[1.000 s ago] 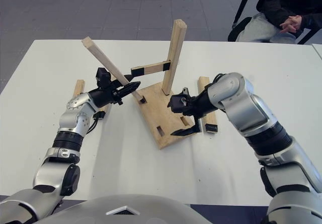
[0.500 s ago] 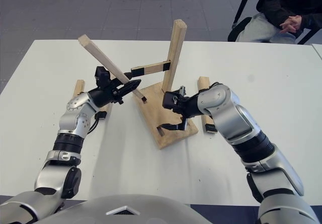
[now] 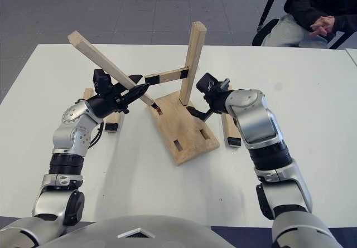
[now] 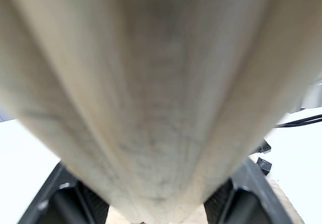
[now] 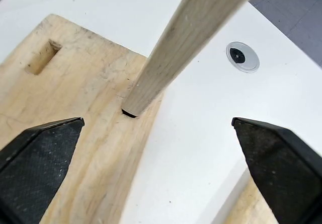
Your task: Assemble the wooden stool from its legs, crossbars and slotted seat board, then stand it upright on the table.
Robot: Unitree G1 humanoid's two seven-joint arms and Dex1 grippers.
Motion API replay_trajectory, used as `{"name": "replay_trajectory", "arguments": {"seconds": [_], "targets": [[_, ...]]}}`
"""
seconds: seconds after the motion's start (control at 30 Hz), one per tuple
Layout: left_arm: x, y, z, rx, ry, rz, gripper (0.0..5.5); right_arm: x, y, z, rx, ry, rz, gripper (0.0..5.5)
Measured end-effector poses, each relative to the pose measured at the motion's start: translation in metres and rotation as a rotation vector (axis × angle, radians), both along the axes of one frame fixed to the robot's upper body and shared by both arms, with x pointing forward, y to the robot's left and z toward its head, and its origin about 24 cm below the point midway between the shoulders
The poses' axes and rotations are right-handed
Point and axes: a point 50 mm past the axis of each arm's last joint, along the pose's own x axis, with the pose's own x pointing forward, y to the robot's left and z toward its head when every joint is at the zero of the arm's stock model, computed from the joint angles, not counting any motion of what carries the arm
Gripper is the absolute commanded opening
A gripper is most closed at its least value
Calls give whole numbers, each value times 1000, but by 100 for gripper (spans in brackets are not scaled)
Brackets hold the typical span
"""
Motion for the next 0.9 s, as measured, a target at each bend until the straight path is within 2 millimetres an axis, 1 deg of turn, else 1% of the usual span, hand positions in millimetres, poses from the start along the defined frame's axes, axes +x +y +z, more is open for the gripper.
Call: {"name": "replay_trajectory", "arguments": {"seconds": [0.1,0.17,0.3,0.47,0.6,0.77,0.9], "targets": [[0,0,0,0,0,2,204,-11,13,-1,128,133,-23,550],[0,0,0,1,1,5,204,-16,18,-1,159,175,-26,550],[1,0,0,1,3,16,204,-18,16,-8,142,191,-61,550],[1,0,0,2,3,17,204,-12,5,-24,89,173,-103,550],[1,-1,0,3,2,16,204,-13,5,-33,87,181,-101,550],[1,-1,1,3,3,14,204,-18,10,-38,124,211,-82,550],[1,-1,2,3,0,14,204,-19,10,-41,144,228,-73,550]]}}
